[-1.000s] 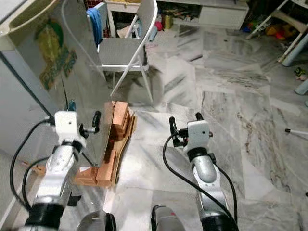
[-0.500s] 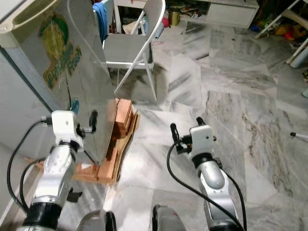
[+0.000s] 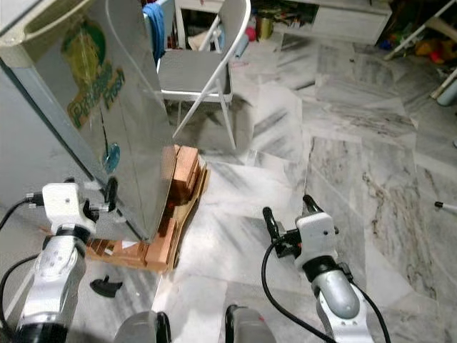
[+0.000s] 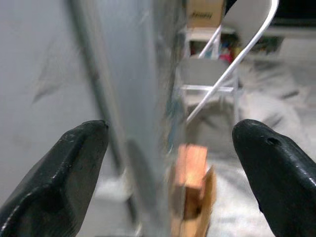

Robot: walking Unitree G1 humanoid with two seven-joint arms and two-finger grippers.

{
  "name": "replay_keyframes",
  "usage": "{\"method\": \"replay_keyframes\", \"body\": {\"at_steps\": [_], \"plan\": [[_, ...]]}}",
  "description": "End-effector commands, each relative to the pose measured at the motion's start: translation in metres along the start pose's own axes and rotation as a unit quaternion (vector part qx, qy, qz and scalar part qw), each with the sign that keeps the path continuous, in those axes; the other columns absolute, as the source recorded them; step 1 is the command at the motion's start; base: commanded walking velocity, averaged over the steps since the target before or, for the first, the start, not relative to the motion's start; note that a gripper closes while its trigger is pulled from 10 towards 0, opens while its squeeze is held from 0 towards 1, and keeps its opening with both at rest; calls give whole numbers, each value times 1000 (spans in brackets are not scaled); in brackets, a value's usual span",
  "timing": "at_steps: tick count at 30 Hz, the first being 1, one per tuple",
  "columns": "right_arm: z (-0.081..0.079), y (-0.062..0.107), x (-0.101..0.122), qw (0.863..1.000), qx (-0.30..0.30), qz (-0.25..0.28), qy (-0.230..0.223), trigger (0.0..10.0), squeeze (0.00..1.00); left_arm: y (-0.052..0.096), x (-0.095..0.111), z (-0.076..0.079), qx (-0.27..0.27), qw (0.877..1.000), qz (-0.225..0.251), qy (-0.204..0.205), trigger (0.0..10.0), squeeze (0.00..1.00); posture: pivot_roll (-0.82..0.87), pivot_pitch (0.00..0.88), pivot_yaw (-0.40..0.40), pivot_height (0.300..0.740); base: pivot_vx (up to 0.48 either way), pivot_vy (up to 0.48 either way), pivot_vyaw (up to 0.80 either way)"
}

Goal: Restocking fridge

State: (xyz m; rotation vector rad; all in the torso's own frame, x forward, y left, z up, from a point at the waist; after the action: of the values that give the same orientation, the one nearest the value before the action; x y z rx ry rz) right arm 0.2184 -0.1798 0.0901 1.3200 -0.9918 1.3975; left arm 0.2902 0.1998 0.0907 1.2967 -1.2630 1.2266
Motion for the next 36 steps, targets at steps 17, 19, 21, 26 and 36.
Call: {"method": "replay_keyframes", "body": {"at_steps": [17,19,21,26,36], "plan": [[0,-2,4,1000,8,5,-5,10000,0,-7,-10,-7,-11,998,-14,-62,10000,0,-21,125,-14,740,0,0,0],[-1,-3,5,1000,10,6,-6,10000,0,-5,-14,-9,-10,997,-23,-72,10000,0,-21,125,-15,740,0,0,0],[-1,-4,5,1000,11,6,-6,10000,0,-2,-18,-12,-5,997,-33,-74,10000,0,-20,126,-15,740,0,0,0],[-2,-7,5,1000,12,8,-7,10000,0,-12,-11,-11,-7,997,-15,-75,10000,0,-11,125,-20,740,0,0,0],[-3,-9,10,1000,0,18,-18,10000,0,-29,-8,-10,1,996,-12,-90,10000,0,-16,124,-20,740,0,0,0]]}}
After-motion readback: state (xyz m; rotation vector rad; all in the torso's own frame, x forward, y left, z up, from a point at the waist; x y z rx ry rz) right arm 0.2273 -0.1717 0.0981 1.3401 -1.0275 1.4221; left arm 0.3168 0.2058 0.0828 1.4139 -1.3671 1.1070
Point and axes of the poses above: a point about 5 cm out from each wrist's last joint towards the gripper, its own y axis pointing back from the gripper into the wrist, its own x axis along the axis of the wrist's last joint, z = x × y, the point moved 1 cm from there along -y, pointing out of the wrist towards the gripper, and after that the axes turned 3 degrees about -y, right-handed, at the moved point
